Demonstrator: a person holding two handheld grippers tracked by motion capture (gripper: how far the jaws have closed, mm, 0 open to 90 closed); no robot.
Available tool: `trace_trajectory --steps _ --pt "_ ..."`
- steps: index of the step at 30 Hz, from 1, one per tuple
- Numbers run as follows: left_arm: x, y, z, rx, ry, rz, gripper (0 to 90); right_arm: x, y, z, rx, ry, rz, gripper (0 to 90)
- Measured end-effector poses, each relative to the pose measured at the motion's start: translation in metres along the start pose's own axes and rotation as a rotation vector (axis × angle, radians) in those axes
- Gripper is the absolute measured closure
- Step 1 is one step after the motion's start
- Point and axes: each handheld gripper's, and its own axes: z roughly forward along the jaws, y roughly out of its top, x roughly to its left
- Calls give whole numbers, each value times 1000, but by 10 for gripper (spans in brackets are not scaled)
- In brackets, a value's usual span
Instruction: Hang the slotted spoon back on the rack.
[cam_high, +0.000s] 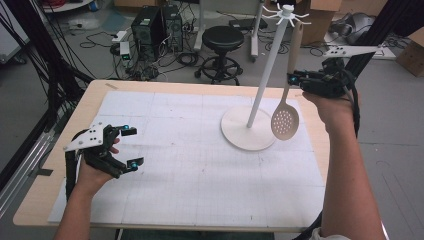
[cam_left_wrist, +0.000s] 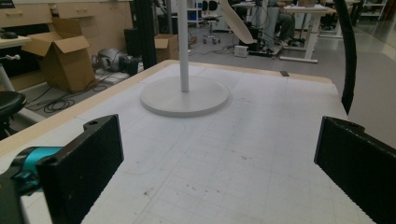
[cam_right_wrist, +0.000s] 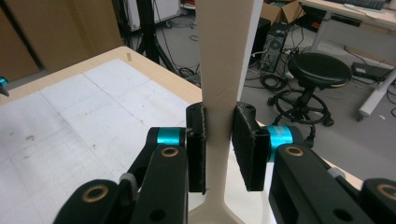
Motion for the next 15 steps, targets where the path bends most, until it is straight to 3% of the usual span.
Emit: trace_trajectory --steps 9,15 --pt "0 0 -1 2 4 -1 18 0 8 12 19 0 -12 757" --pt "1 0 -2 4 4 0 18 -3 7 19 32 -3 8 757"
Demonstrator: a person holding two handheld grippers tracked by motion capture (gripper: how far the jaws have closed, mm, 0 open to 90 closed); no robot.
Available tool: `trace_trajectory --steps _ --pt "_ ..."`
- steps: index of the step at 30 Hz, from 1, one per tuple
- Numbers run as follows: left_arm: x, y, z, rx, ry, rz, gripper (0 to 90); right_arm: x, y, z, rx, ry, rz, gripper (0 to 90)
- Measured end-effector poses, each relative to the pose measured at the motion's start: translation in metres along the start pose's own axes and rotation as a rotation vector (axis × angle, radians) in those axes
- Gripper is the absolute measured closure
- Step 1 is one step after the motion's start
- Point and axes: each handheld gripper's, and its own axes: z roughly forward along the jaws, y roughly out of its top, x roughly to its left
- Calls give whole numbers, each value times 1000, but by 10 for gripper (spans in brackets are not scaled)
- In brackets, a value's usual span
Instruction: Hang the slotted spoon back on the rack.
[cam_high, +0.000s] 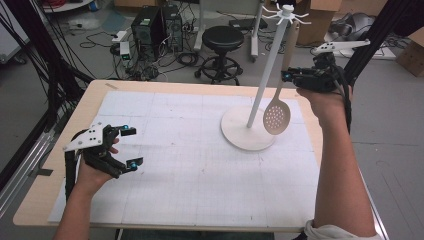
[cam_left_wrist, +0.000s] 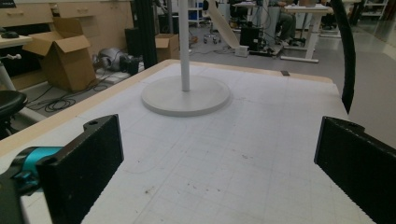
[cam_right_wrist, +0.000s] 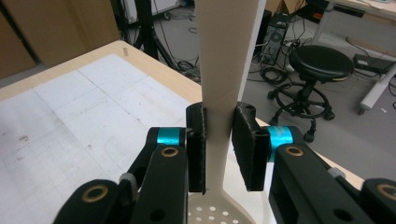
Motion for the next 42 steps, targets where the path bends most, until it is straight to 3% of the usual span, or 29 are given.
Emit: trace_trajectory --steps 6,9,15,28,30,42 --pt "0 0 0 2 0 0 17 -1 -1 4 9 -21 12 746" --pt "0 0 0 1 -2 0 18 3 0 2 -63 -53 22 530" --pt "0 0 0 3 -2 -1 18 9 -2 -7 -75 -57 1 484" --pt "-1 -1 2 13 -11 -4 17 24 -19 -27 -125 14 -47 433" --pt "-1 -2 2 14 -11 -6 18 28 -25 -32 -149 43 -49 422" --pt "0 -2 2 14 -14 -7 18 36 -55 -32 -207 108 -64 372"
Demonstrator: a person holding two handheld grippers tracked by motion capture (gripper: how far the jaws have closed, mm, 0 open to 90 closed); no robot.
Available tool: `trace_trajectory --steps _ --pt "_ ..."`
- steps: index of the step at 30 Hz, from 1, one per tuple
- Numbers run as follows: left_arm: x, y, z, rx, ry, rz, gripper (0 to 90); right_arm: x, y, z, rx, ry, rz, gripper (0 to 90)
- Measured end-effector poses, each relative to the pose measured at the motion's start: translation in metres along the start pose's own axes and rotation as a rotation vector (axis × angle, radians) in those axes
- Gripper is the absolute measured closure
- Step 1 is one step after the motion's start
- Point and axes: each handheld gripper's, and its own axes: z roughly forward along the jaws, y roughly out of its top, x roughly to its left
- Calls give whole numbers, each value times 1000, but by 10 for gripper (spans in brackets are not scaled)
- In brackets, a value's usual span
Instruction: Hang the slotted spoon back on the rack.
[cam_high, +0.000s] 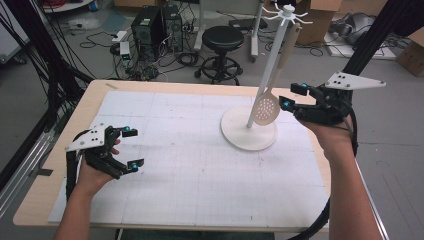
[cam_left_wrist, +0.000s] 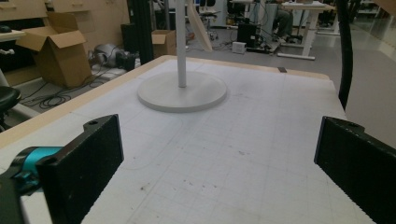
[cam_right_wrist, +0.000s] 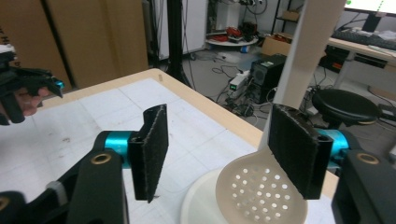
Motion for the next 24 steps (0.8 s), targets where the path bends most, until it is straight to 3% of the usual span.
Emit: trace_trajectory --steps 9,24 --pt "0 -1 0 -4 -8 -5 17 13 -21 3 -14 36 -24 318" --pt "3 -5 1 4 -5 -17 17 28 -89 9 5 39 40 210"
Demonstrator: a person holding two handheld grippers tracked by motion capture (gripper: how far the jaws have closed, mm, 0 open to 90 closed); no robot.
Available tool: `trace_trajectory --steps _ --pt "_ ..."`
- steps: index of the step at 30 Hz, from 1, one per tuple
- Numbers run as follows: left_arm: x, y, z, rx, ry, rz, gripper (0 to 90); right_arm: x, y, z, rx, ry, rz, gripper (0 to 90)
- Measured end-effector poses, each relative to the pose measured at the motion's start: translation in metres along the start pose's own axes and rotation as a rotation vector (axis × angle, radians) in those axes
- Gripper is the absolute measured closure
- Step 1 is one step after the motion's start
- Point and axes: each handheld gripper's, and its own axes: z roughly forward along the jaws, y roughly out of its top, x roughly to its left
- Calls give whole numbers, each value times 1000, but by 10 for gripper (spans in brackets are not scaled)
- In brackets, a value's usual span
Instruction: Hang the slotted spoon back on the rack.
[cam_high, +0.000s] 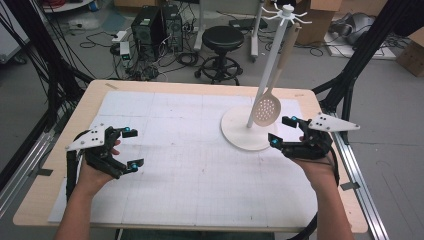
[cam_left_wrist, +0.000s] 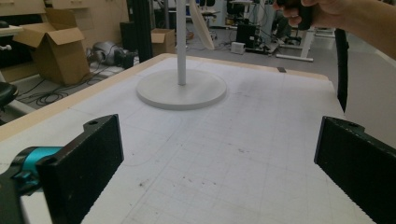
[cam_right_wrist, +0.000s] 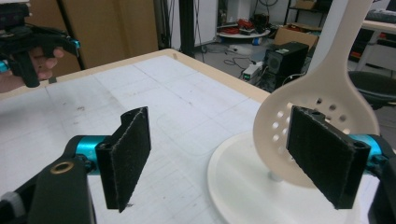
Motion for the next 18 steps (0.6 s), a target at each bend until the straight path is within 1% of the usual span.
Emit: trace_trajectory --steps 1,2,3,4,6,7,8,9,10,11,13,15,18 --pt "0 -1 1 4 -2 -2 17 4 -7 1 -1 2 -8 205" --pt "0 -1 1 4 -2 -2 17 4 -7 1 -1 2 -8 205" --pt "0 -1 1 6 -4 -4 17 9 -13 2 10 4 -18 199" --pt "-1 -1 2 10 -2 -3 17 9 -13 2 10 4 -18 199" --pt "-1 -2 3 14 -2 -4 17 13 -20 3 7 3 -24 190" --pt "-1 -2 4 10 -4 -1 17 16 -29 6 2 2 -24 187" --pt "-1 -2 4 8 -5 -2 17 17 -33 8 24 14 -14 183" --pt "-1 -2 4 10 -8 -3 18 18 -37 10 43 14 -19 177" --pt "-1 -2 4 10 -8 -3 18 18 -37 10 43 14 -19 177" --pt "0 -2 5 15 -9 -2 17 19 -43 12 71 14 -27 175" --pt "-1 -2 5 16 -9 -3 17 18 -45 13 76 19 -22 171" --pt "0 -2 5 15 -10 -5 17 16 -48 13 75 17 -12 164" --pt "1 -3 4 13 -11 -8 17 14 -51 13 58 37 -1 151"
